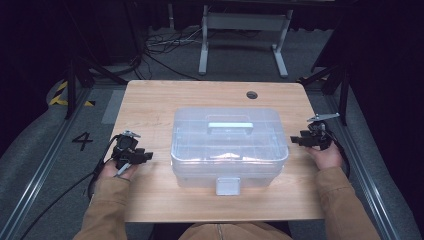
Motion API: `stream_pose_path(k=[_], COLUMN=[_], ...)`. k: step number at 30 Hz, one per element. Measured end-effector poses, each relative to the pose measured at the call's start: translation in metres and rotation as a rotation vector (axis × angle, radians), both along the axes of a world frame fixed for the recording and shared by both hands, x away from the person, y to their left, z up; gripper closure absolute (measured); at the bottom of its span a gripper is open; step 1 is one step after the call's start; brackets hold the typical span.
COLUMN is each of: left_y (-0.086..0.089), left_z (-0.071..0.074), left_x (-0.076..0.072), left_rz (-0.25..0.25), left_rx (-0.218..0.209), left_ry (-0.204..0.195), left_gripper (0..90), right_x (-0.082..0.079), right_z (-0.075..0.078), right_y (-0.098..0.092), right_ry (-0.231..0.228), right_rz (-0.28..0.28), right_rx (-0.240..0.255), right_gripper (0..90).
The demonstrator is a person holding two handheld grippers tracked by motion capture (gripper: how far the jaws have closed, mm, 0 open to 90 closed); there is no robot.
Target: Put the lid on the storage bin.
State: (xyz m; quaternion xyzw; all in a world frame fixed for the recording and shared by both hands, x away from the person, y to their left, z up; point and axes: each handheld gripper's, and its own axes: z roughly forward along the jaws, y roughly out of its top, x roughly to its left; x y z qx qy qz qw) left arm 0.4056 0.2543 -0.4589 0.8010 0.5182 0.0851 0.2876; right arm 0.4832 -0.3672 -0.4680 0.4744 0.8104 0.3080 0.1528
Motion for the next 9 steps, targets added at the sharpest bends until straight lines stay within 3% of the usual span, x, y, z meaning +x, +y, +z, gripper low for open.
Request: stream_pose_path(k=[9], left_y=[0.0012], left_z=[0.0], left_x=[0.0013], left_rz=[0.01], left_rx=[0.001], left_ry=[-0.006], left_gripper=[56.1], right_x=[-0.0011], right_z=[-0.0004], right_y=[0.0016], right_ry=[-0.022], right_rz=[-0.001], right_rx=[-0.016], right_gripper=[41.2])
